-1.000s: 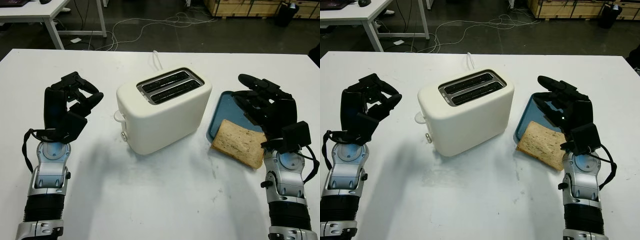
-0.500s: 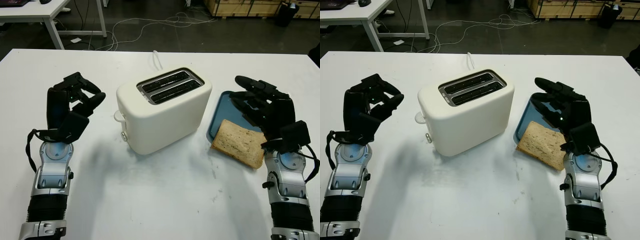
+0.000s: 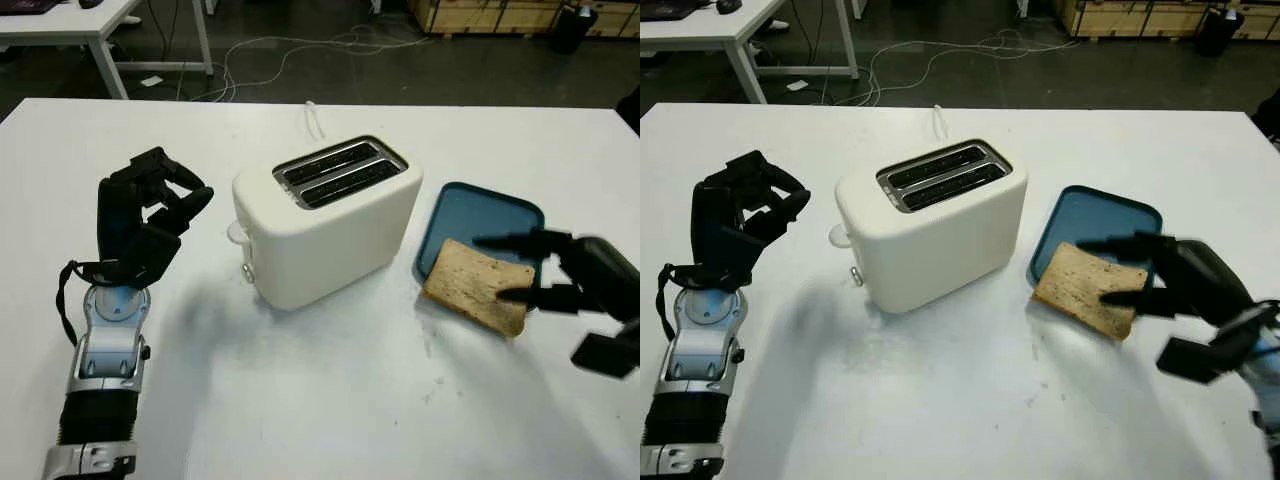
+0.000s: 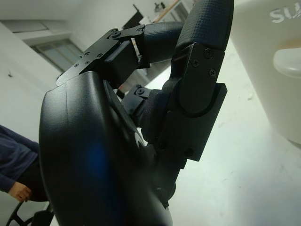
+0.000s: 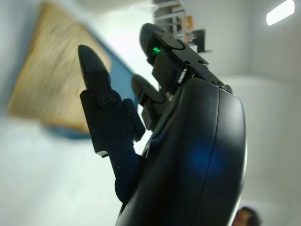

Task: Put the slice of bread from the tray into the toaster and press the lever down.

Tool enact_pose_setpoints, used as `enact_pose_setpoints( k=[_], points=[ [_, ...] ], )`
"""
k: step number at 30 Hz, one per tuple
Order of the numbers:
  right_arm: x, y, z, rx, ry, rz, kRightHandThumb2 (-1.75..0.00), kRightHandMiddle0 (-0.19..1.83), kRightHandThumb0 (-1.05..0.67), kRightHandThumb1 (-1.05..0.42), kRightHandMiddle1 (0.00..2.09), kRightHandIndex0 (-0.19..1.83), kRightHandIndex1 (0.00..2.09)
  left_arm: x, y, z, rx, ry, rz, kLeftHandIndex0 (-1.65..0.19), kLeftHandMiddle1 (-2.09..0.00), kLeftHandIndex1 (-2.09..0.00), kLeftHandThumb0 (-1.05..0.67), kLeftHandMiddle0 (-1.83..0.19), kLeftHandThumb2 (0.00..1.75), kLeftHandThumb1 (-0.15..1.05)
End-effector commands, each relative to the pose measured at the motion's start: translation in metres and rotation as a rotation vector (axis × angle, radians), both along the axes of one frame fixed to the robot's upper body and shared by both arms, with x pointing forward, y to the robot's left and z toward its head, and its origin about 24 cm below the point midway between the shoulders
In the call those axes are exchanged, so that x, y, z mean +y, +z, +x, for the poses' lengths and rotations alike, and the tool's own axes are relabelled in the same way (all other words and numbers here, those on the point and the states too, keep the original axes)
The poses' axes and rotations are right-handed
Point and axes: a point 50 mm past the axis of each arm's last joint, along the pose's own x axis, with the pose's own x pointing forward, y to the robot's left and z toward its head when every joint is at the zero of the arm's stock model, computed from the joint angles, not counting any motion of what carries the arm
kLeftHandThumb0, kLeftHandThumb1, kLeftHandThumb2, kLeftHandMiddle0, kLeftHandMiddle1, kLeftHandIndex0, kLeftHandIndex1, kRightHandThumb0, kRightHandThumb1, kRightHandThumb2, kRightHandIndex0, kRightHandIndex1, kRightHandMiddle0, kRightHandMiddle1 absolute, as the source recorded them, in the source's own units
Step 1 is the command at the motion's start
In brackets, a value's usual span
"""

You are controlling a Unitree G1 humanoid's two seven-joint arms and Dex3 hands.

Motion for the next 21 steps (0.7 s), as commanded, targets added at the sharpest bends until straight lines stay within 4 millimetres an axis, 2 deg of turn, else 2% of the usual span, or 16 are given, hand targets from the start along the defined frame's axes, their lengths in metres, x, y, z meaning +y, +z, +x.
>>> enact_pose_setpoints(
  k=[1,4,7,11,18,21],
  points=[
    [-0.004,0.003,0.000,-0.031,0.054,-0.095,0.00,0.42,-0.52,-0.77,0.00,0.42,0.03,0.002,0.000,-0.001,-0.014,0.001,0.005,-0.83,-1.58,-1.31,-0.97,-0.91,0.14,0.92],
    [-0.009,0.006,0.003,-0.049,0.113,-0.268,-0.01,0.31,-0.68,-0.80,0.00,0.31,0.01,0.004,0.000,-0.001,-0.013,0.002,0.003,-0.84,-1.58,-1.31,-0.97,-0.91,0.14,0.92],
    [-0.015,0.014,0.005,-0.073,0.169,-0.434,0.00,0.18,-0.79,-0.75,0.00,0.15,0.00,0.004,-0.001,-0.002,-0.009,0.009,-0.003,-0.84,-1.59,-1.32,-0.97,-0.90,0.14,0.92],
    [-0.019,0.018,0.007,-0.119,0.198,-0.536,0.00,0.09,-0.82,-0.70,0.00,0.05,0.00,0.005,-0.002,-0.002,-0.004,0.008,-0.002,-0.83,-1.59,-1.31,-0.96,-0.92,0.16,0.92],
    [-0.026,0.014,0.011,-0.178,0.202,-0.617,-0.01,0.00,-0.87,-0.73,0.00,0.00,0.00,0.006,-0.002,-0.002,-0.010,0.001,-0.012,-0.84,-1.58,-1.30,-0.97,-0.93,0.16,0.92],
    [-0.028,0.013,0.013,-0.177,0.188,-0.624,-0.01,0.00,-0.80,-0.72,0.00,0.00,0.00,0.006,-0.002,-0.002,-0.009,-0.002,-0.014,-0.84,-1.58,-1.30,-0.97,-0.93,0.17,0.92]
  ],
)
